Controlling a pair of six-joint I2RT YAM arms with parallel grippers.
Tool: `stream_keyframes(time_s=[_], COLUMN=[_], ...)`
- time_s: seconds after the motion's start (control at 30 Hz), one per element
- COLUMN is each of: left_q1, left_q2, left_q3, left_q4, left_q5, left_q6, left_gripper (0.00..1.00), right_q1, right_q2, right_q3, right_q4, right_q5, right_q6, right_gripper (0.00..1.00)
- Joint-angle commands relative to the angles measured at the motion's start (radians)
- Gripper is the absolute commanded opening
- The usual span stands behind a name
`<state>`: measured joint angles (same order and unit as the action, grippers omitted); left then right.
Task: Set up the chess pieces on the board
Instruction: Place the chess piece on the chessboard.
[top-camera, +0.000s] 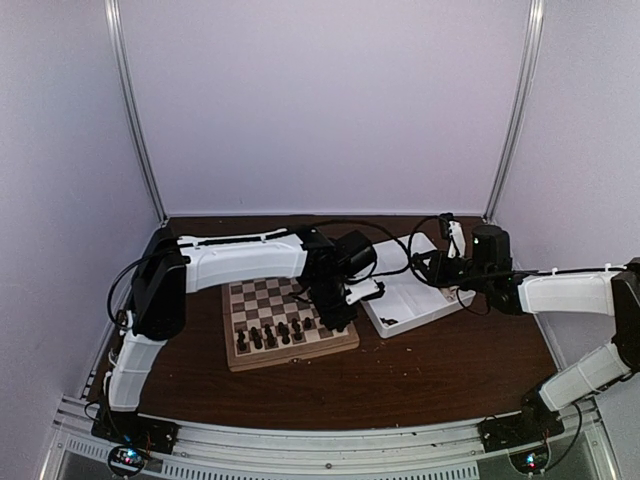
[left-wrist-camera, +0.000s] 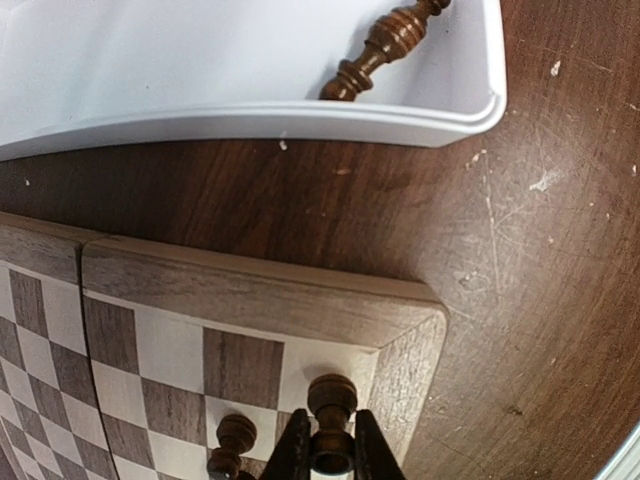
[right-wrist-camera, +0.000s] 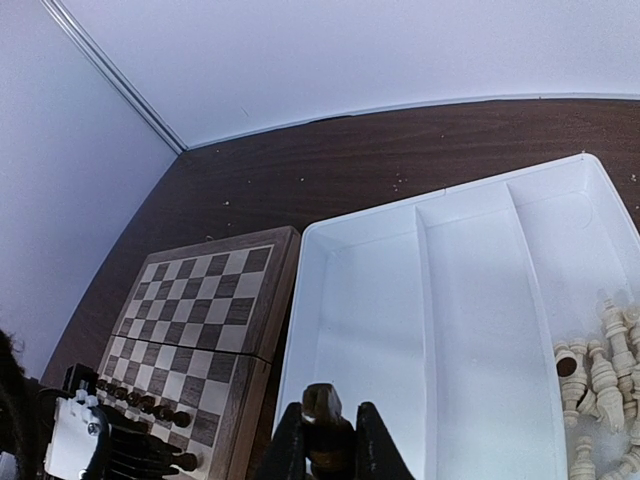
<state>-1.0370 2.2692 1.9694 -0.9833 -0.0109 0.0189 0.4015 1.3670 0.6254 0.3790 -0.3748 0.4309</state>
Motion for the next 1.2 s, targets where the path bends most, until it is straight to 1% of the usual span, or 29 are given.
stream_keyframes(time_s=[0.0, 0.27, 0.53, 0.6, 0.7, 0.83, 0.9, 1.07, 1.17], left_q1=[-0.005, -0.004, -0.003, -0.005, -0.004, -0.005, -0.005, -0.002, 0.002], left_q2=[0.026, 0.037, 0.041, 0.041, 0.039, 0.018, 0.002, -0.07, -0.122], left_q3=[0.038, 0.051, 0.056, 0.061, 0.082, 0.101, 0.108, 0.096, 0.067], left_q4=[-0.035, -0.035, -0.036, -0.035, -0.04, -0.04, -0.04, -0.041, -0.02], left_q5=[-0.028, -0.015, -0.012, -0.007, 0.006, -0.012, -0.021, -0.07, -0.08], left_q6=[0.012, 0.008, 0.002, -0.003, -0.015, -0.016, -0.016, -0.076, -0.101], left_gripper=[0.11, 0.16, 0.25, 0.29, 0.36, 0.43, 0.45, 0.45, 0.45], right_q1=[-0.005, -0.006, -0.005, -0.004, -0.005, -0.004, -0.005, -0.006, -0.006], right_q2=[0.003, 0.003, 0.003, 0.001, -0.001, -0.007, -0.012, -0.026, -0.023], right_q3=[-0.004, -0.003, 0.0, -0.002, -0.002, -0.004, -0.007, -0.01, -0.006], right_q4=[0.026, 0.022, 0.018, 0.017, 0.015, 0.012, 0.011, 0.005, 0.014], right_q5=[0.015, 0.018, 0.019, 0.019, 0.022, 0.024, 0.026, 0.02, -0.017], right_q6=[-0.008, -0.009, -0.011, -0.011, -0.011, -0.013, -0.014, -0.019, -0.019], right_gripper=[0.12, 0.12, 0.12, 0.12, 0.11, 0.11, 0.11, 0.12, 0.12])
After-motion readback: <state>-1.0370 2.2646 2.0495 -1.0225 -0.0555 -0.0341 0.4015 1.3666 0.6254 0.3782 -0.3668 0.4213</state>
